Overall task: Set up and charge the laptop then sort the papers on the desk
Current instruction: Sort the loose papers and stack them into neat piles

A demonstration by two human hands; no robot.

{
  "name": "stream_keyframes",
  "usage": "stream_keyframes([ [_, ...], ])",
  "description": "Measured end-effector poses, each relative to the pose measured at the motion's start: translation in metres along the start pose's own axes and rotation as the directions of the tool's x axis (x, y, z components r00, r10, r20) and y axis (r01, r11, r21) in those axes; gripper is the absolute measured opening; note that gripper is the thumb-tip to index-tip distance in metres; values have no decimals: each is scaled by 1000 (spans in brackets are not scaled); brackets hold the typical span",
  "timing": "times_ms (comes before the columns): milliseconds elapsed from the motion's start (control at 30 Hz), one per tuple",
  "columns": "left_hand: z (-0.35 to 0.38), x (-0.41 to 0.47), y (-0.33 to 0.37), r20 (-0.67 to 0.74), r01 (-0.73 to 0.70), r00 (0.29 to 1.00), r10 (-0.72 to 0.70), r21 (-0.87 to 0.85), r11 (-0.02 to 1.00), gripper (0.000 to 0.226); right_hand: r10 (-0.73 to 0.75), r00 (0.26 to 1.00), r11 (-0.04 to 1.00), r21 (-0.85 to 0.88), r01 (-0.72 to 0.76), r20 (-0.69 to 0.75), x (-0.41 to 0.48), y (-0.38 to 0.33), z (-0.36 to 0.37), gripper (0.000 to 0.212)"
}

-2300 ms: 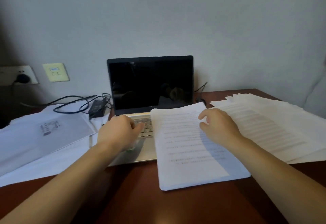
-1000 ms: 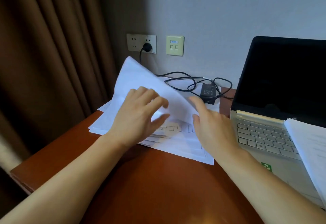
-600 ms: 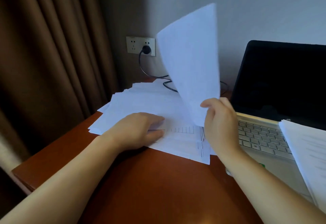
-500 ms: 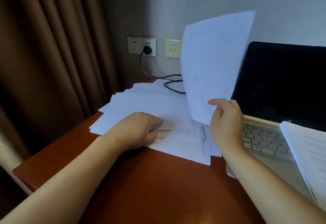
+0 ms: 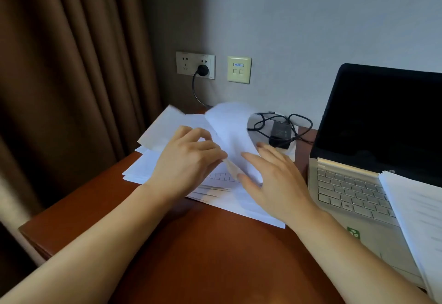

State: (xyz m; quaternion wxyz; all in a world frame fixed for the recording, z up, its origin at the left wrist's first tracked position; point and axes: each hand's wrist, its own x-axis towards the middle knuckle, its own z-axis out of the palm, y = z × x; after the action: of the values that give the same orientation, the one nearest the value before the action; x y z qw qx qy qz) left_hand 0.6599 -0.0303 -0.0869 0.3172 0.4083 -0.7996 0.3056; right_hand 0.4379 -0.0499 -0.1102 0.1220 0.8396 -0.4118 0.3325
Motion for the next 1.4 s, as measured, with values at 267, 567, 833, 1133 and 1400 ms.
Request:
stream_keyframes([
  [267, -4, 6, 9, -187, 38, 982, -17, 111, 993, 10, 74, 996, 997, 40, -72, -48, 1, -5, -4, 32],
  [567, 3, 2, 8, 615, 427, 693, -376, 70, 902, 53, 598, 790, 745, 459, -484, -138, 5, 18, -14, 41],
  [833, 6, 7, 7, 713, 327, 565, -415, 269, 906, 22, 655, 751, 653, 566, -504, -86, 3, 23, -11, 28],
  [1133, 1, 2, -5, 323, 590, 649, -689, 359, 724, 20, 714, 677, 634, 574, -518, -179, 3, 28, -9, 19],
  [1400, -6, 25, 13, 150, 781, 614, -775, -258, 569, 21, 720, 685, 580, 640, -503, -114, 6, 22, -14, 22],
])
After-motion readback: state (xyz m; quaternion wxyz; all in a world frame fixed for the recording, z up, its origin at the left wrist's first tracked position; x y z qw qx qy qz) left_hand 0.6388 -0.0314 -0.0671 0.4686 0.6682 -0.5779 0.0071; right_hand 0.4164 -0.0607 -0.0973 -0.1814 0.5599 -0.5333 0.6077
